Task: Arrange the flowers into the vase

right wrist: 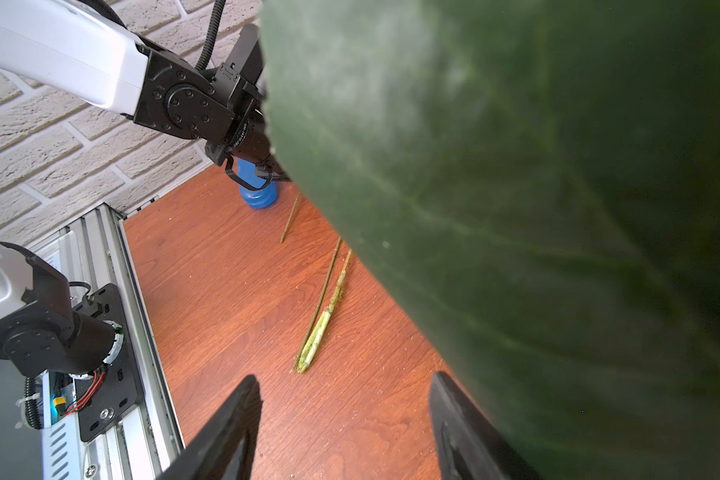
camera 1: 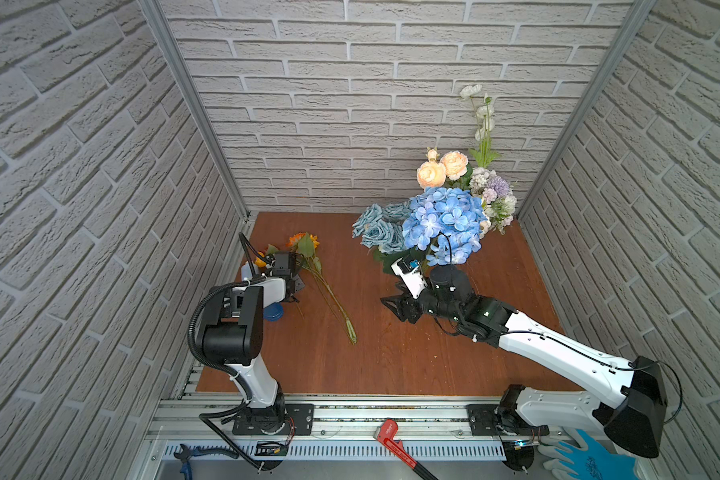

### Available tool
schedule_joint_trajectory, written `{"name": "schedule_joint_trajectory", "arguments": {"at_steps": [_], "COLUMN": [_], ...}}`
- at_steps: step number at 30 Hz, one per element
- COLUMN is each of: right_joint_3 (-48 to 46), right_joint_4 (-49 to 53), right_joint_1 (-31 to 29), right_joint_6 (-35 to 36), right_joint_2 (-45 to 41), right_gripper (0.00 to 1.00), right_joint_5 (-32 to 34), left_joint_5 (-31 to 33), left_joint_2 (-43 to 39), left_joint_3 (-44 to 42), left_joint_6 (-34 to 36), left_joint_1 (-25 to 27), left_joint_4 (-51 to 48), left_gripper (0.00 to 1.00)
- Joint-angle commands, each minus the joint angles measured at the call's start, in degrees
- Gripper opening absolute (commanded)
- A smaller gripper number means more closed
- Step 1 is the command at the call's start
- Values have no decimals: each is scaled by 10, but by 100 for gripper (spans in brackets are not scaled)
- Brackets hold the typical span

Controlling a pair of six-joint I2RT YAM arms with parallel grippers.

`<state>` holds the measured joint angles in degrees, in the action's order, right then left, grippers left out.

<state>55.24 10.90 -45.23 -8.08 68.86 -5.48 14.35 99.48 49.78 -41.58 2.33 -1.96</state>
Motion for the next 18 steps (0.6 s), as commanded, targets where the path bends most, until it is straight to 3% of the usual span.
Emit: {"name": "schedule_joint_trajectory", "arguments": {"at_steps": [1,11,18], "right_joint_3": [14,14,14], "right_joint_4": [-24,-30,-33], "right_joint_1": [-5,-5,-5], "right_joint_6": [10,6,5], "right_joint_2": [-14,-13,-25], "right_gripper": [66,65,65], "right_joint_5": [6,5,7], "left_joint_5": [38,210,206], "left_joint_2": [-31,-129,-188], "left_joint_3": [12,40,49], "left_joint_6": [20,127,153], "left_joint_1": [8,124,170], "left_joint_4": [-10,-32,-9], "left_gripper": [0,0,0]}}
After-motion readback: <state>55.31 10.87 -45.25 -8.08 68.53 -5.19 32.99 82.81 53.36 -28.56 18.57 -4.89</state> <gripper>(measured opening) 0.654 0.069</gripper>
